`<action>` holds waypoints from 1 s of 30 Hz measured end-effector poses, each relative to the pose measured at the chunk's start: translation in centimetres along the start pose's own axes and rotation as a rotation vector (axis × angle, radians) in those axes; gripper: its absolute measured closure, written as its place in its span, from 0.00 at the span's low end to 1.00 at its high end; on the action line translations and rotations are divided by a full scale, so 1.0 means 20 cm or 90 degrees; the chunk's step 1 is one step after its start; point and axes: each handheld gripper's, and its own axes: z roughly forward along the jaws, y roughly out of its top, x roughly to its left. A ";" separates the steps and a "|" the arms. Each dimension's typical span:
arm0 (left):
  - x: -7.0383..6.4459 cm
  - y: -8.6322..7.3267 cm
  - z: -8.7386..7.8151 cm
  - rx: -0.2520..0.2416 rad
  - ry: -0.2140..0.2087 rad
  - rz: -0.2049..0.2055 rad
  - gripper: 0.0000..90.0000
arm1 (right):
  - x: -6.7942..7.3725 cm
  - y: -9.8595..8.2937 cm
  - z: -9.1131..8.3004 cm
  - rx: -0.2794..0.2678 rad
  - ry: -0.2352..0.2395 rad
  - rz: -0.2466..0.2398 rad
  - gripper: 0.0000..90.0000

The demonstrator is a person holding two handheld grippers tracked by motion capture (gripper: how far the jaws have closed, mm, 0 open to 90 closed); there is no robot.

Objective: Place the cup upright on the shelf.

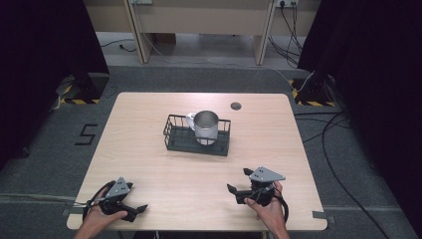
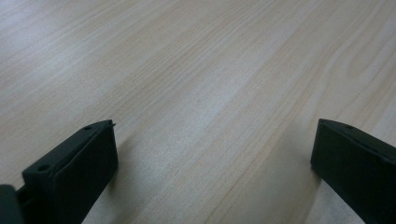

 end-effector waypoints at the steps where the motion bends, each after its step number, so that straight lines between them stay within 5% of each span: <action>1: 0.00 0.00 0.00 0.000 0.000 0.000 0.00 | 0.00 0.00 0.00 0.000 0.000 0.000 0.17; 11: 0.00 0.00 0.00 0.000 0.000 0.000 0.00 | 0.02 -0.10 -0.01 0.030 -0.007 0.017 0.17; 30: 0.00 0.00 0.00 -0.001 -0.001 0.000 0.00 | 0.07 -0.16 -0.06 0.035 -0.025 0.021 0.17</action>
